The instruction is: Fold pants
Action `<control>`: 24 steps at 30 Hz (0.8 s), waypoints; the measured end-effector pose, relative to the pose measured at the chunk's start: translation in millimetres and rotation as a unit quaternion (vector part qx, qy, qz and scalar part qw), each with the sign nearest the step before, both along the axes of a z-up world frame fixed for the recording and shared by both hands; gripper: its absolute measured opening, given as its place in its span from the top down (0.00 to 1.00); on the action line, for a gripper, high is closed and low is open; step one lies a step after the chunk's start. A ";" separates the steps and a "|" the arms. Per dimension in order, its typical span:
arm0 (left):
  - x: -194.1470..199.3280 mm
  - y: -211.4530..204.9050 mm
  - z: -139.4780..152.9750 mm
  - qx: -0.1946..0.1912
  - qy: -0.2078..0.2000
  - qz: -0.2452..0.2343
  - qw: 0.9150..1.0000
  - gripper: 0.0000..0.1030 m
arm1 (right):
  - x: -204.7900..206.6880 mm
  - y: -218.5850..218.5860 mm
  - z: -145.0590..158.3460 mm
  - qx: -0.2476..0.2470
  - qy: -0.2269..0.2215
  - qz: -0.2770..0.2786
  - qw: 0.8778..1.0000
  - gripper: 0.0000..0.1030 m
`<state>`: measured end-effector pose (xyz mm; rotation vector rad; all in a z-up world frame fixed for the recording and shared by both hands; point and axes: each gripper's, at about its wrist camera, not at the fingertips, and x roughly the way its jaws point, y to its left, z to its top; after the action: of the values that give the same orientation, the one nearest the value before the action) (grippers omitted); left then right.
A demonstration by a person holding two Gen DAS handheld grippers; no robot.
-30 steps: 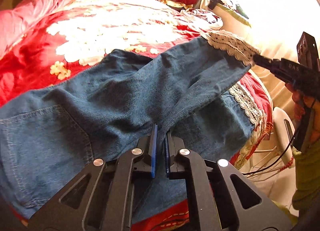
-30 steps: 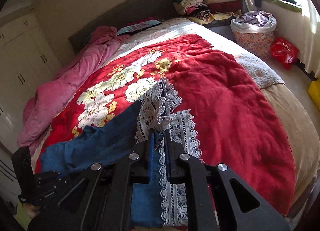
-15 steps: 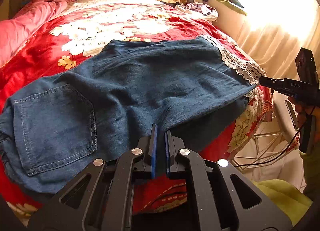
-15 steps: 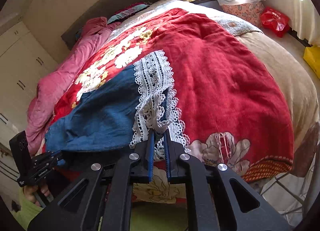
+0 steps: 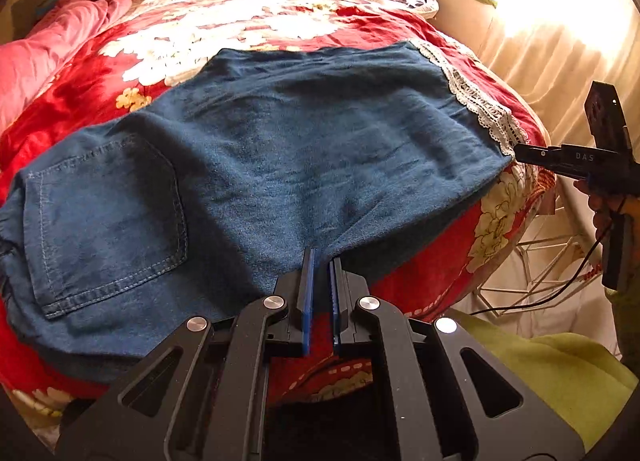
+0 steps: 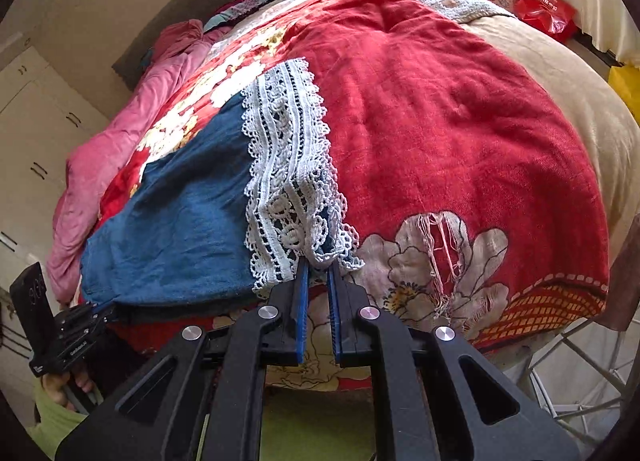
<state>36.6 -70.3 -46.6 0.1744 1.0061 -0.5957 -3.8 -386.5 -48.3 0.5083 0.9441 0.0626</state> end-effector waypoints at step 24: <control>-13.5 116.2 54.9 -0.071 -0.047 0.145 0.986 0.23 | 36.1 129.5 -11.7 -0.173 -0.028 0.183 0.967 0.49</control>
<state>23.1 45.9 8.3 -0.0697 0.8731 -0.3863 32.4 -257.0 -60.1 0.0051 0.9599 0.2388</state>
